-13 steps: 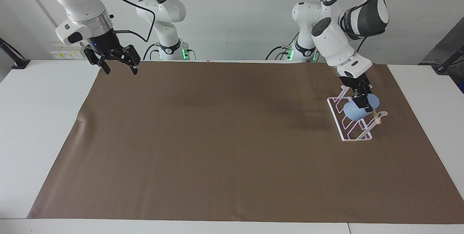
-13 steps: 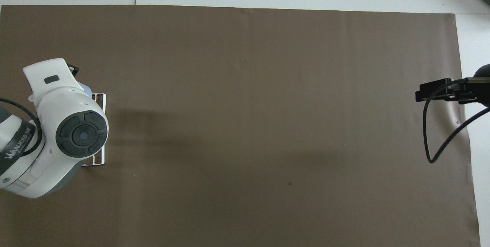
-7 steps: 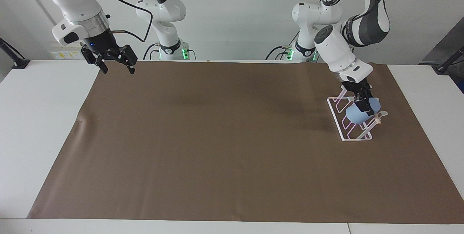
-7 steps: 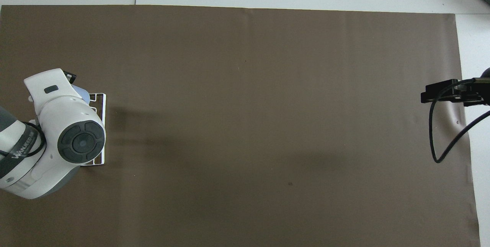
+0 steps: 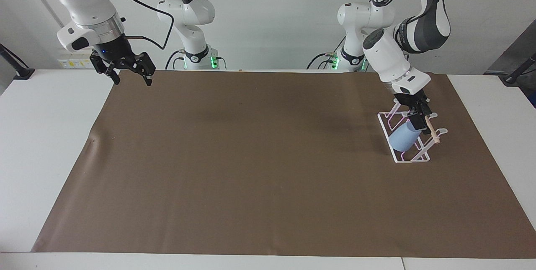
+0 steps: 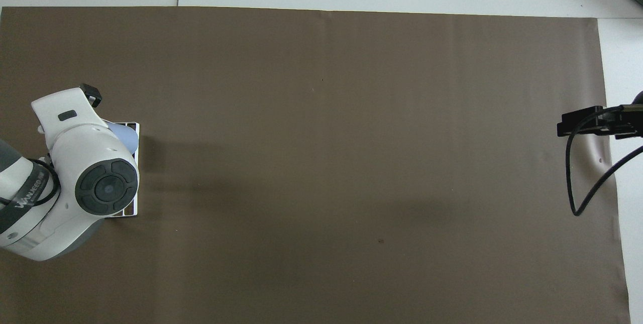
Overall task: Hang cup on cup holder
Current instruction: 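Hang the blue cup on the top rack peg with the left gripper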
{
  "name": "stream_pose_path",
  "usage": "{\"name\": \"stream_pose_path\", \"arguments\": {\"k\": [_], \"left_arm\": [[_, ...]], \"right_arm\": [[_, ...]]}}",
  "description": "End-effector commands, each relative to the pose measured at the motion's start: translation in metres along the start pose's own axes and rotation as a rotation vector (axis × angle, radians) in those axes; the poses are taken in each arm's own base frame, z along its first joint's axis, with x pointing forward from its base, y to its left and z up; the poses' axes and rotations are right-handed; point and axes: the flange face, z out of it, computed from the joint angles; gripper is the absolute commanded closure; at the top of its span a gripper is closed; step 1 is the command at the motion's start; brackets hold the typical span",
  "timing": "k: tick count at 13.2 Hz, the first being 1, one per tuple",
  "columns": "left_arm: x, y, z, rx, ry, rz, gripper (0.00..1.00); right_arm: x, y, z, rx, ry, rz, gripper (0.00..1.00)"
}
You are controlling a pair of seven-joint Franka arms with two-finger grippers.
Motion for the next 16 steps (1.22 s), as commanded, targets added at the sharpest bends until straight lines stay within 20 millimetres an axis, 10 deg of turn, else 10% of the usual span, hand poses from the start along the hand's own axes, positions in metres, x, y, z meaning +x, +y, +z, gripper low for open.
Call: {"name": "stream_pose_path", "arguments": {"k": [1,12,16], "left_arm": [[0.013,0.02,-0.009,-0.032,0.028,0.039,0.0],[0.022,0.05,-0.067,-0.174,-0.308,0.563,0.0],[0.056,0.062,-0.088,-0.292,-0.378,0.68,0.0]], "right_arm": [[-0.002,0.001,-0.003,-0.011,-0.004,-0.02,0.0],[-0.014,0.0,0.011,-0.014,-0.019,-0.023,0.0],[-0.016,0.0,0.013,-0.014,-0.03,-0.023,0.0]]}}
